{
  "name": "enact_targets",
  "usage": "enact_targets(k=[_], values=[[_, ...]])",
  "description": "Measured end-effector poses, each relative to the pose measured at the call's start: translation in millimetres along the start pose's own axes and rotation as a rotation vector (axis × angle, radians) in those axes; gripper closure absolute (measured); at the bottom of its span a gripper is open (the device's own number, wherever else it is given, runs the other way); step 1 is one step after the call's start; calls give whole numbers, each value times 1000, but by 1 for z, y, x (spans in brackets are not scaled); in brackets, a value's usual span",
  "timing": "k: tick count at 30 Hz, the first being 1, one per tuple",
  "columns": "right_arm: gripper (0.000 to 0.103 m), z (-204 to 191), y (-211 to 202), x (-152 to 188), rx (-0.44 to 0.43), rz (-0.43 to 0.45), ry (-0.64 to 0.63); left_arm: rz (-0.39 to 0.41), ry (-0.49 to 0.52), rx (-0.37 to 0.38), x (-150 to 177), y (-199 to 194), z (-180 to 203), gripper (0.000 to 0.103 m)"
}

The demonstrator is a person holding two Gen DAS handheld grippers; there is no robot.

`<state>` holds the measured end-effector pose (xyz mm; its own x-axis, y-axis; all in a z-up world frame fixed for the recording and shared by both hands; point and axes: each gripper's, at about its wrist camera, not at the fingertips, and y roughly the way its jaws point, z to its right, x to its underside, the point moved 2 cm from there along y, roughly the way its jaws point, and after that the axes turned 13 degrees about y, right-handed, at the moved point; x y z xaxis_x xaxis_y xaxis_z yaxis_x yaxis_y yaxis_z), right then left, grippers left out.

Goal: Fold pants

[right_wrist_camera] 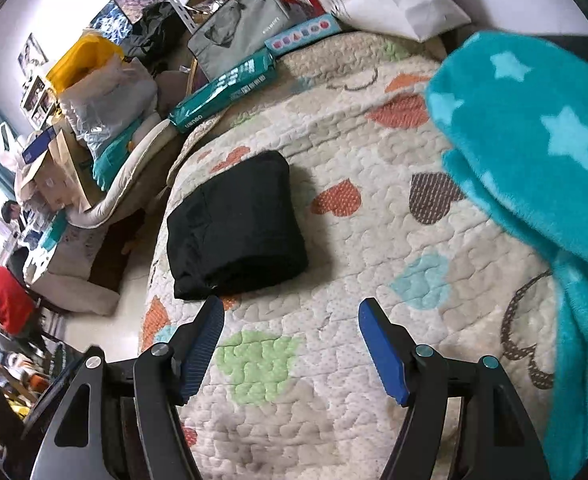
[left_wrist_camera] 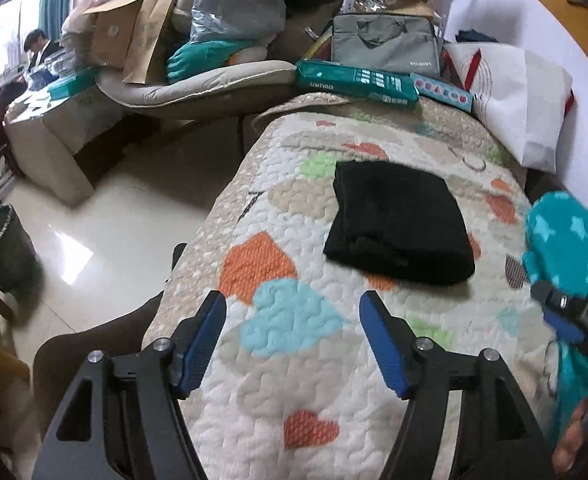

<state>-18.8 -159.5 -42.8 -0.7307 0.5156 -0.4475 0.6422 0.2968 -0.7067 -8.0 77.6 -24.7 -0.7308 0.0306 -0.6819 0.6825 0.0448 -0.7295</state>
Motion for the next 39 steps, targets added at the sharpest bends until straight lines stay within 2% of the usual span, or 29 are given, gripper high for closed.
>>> enact_targets(k=[2, 6, 8, 10, 13, 17, 20, 23, 29, 33, 39], values=[[27, -1, -4, 2, -1, 11, -10, 16, 9, -11, 4, -11, 3, 34], [25, -3, -9, 10, 2, 20, -26, 113, 32, -66, 4, -38, 8, 33], [25, -3, -10, 12, 4, 23, -30, 197, 36, -107, 2, -59, 10, 23], [25, -4, -13, 14, 0, 30, -29, 278, 28, -139, 0, -78, 11, 16], [25, -6, -16, 14, -5, 47, -35, 413, 36, -157, -4, -107, 12, 1], [25, -9, -17, 15, 1, 55, -54, 503, 111, -187, -7, -125, 20, 0], [25, -10, -14, 17, 1, 48, -59, 486, 154, -180, -9, -122, 29, 0], [25, -11, -13, 19, 5, 43, -66, 399, 160, -109, -10, -107, 33, 0], [25, -12, -9, 22, 16, 35, -76, 253, 116, -61, -5, -79, 27, 0], [25, -14, -7, 26, 25, 30, -89, 197, 127, -91, 2, -69, 29, 0], [24, -19, -7, 31, 37, 36, -121, 151, 157, -78, 8, -60, 37, 0]])
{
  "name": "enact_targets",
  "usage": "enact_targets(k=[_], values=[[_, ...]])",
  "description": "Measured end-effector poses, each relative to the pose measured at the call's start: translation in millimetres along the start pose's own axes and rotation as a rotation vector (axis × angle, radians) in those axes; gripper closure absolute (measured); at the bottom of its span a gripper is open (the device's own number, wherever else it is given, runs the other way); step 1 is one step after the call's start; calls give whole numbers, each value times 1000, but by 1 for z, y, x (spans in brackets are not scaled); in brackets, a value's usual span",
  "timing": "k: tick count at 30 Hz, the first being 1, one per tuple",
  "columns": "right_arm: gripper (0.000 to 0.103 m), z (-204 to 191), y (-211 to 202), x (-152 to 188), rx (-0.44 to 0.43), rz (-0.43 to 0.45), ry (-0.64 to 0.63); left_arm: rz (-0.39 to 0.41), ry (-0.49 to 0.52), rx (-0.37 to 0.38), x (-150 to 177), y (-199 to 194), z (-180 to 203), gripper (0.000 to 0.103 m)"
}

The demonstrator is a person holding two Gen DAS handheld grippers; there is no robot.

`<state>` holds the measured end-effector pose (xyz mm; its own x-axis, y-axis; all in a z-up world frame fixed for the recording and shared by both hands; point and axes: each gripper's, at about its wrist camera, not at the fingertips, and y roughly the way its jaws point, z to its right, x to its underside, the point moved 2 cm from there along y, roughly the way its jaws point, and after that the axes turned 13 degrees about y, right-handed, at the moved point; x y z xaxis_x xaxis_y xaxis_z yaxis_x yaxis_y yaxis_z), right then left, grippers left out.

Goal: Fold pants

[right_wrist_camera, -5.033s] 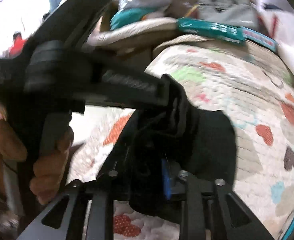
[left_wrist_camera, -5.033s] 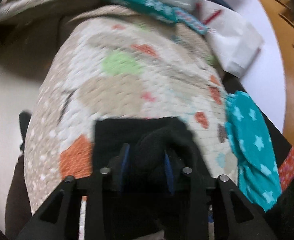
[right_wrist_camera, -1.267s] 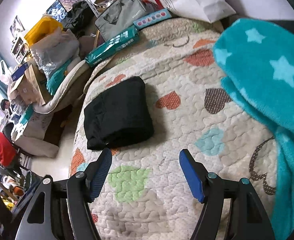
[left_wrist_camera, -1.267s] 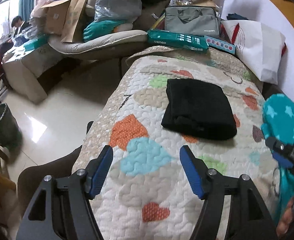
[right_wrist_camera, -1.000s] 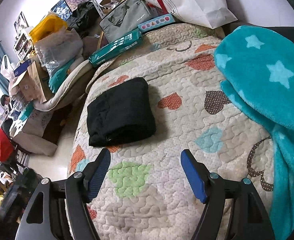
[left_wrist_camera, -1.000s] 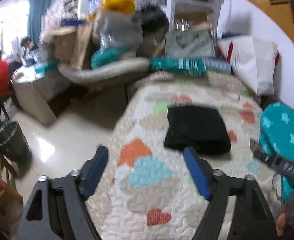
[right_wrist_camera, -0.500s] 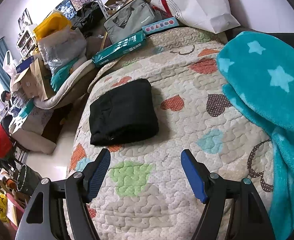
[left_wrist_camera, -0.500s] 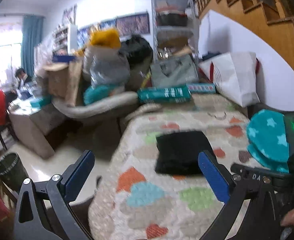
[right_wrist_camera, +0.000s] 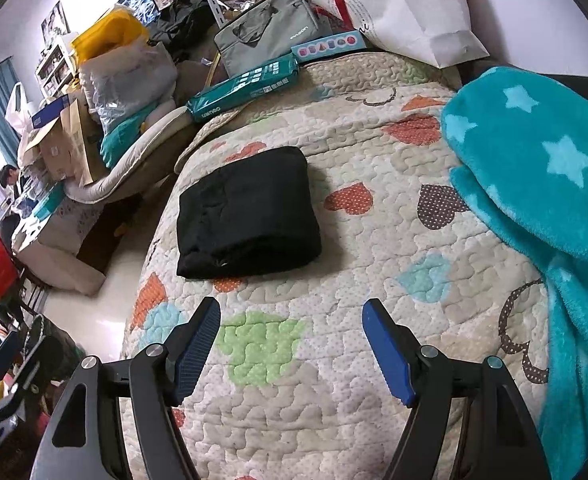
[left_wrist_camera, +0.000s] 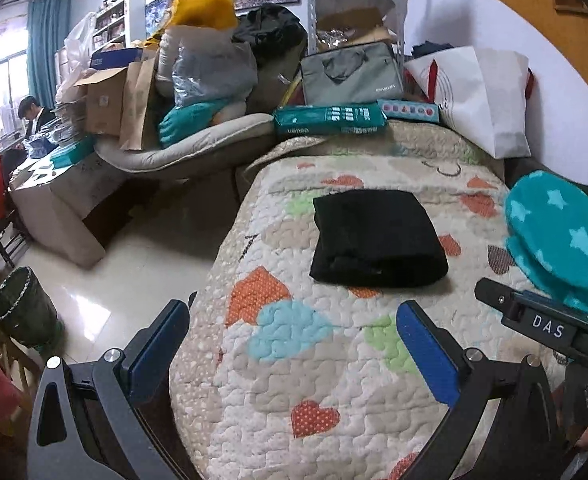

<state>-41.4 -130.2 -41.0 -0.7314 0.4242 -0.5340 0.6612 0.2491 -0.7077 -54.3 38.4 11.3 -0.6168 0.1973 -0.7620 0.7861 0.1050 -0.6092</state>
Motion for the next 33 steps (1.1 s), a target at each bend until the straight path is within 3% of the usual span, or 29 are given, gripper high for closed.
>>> enact_targets(k=[11, 33], values=[[22, -11, -3, 6, 42, 34, -75, -63, 4, 18, 6, 11, 1, 0], [20, -17, 0, 13, 58, 30, -118, -102, -3, 30, 13, 16, 0, 0]])
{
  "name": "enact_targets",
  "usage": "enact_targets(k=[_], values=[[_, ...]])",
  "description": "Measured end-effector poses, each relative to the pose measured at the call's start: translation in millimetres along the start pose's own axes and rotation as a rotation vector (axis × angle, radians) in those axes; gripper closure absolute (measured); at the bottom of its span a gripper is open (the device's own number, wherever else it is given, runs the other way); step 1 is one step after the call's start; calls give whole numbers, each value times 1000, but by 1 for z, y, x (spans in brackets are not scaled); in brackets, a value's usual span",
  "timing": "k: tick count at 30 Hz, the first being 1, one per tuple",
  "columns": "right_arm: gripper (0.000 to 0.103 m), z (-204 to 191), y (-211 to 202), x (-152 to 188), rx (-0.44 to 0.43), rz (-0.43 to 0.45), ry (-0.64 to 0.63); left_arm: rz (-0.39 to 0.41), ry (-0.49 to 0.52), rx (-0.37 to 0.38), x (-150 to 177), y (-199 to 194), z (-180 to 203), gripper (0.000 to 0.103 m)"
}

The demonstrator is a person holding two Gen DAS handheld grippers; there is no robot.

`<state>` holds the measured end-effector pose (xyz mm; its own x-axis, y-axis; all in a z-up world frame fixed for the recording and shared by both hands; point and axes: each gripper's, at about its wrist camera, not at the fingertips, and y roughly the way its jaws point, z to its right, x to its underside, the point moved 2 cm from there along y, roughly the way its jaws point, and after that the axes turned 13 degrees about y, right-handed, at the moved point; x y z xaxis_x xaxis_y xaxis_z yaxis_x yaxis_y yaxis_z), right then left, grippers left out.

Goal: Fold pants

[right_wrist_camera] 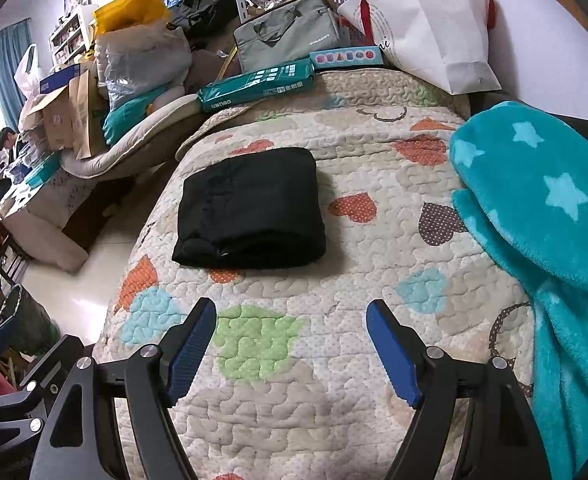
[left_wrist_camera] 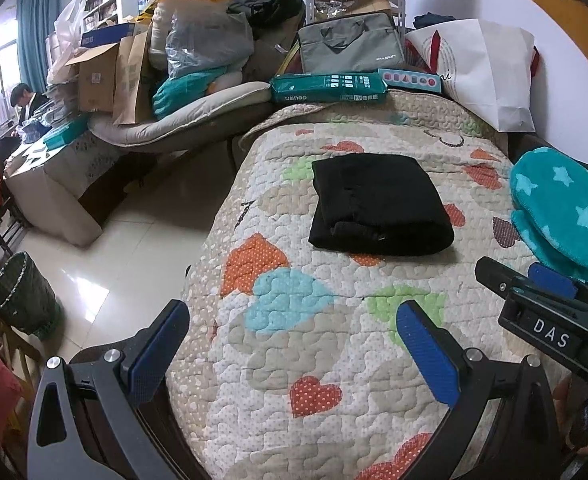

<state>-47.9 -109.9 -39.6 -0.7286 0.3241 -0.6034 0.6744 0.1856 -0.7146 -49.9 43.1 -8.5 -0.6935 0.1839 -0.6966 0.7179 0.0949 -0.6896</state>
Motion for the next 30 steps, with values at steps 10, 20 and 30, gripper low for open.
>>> enact_targets(k=[10, 20, 30], values=[[20, -2, 1, 2, 5, -2, -6, -10, -3, 6, 2, 2, 0, 0], [19, -2, 3, 4, 7, -7, -15, -24, -3, 17, 6, 4, -1, 0], [18, -2, 3, 4, 7, -10, -19, -36, -9, 24, 8, 7, -1, 0]])
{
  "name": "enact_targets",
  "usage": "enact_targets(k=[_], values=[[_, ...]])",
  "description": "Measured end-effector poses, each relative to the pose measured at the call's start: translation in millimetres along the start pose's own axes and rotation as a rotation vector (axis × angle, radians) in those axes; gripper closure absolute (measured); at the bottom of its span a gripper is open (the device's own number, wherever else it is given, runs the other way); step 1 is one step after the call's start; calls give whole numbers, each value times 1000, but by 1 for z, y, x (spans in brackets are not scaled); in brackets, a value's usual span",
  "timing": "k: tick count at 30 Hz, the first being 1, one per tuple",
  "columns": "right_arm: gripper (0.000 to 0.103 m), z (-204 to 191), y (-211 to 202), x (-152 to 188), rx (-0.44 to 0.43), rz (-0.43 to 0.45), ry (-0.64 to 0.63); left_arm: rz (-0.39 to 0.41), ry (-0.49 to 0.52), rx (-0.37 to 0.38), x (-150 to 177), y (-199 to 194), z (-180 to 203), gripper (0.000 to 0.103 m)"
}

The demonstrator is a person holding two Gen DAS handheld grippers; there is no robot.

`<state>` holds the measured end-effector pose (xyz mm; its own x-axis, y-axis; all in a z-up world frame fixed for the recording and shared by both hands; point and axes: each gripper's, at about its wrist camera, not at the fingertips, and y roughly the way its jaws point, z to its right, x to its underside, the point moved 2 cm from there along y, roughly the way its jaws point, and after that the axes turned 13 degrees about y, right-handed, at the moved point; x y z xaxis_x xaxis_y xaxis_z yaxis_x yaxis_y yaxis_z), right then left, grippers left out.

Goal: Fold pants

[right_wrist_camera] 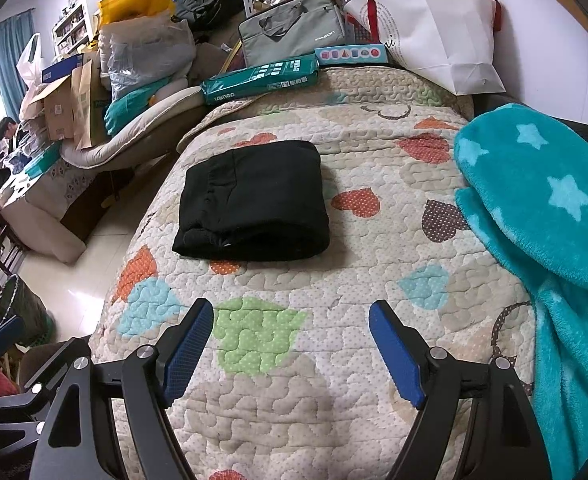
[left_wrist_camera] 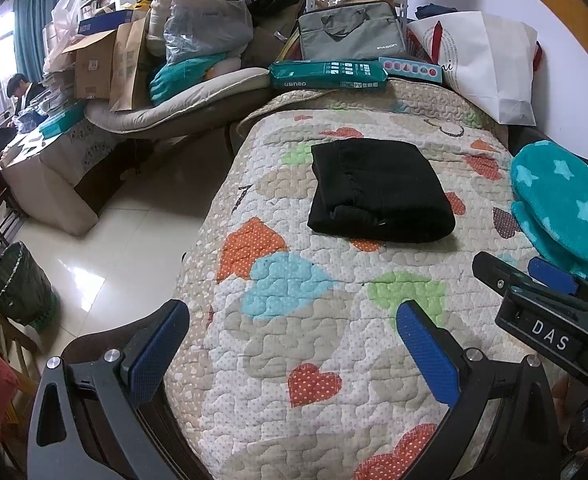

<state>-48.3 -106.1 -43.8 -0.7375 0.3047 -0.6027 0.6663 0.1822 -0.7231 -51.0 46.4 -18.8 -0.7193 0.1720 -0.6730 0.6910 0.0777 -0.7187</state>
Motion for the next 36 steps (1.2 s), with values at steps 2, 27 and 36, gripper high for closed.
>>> enact_targets(k=[2, 27, 36], values=[[18, 1, 0, 0, 0, 0, 0, 1, 1, 1, 0, 0, 0, 0], [18, -1, 1, 1, 3, -3, -3, -13, -5, 12, 3, 3, -1, 0], [18, -1, 0, 2, 4, -3, -4, -19, -11, 17, 6, 4, 1, 0]])
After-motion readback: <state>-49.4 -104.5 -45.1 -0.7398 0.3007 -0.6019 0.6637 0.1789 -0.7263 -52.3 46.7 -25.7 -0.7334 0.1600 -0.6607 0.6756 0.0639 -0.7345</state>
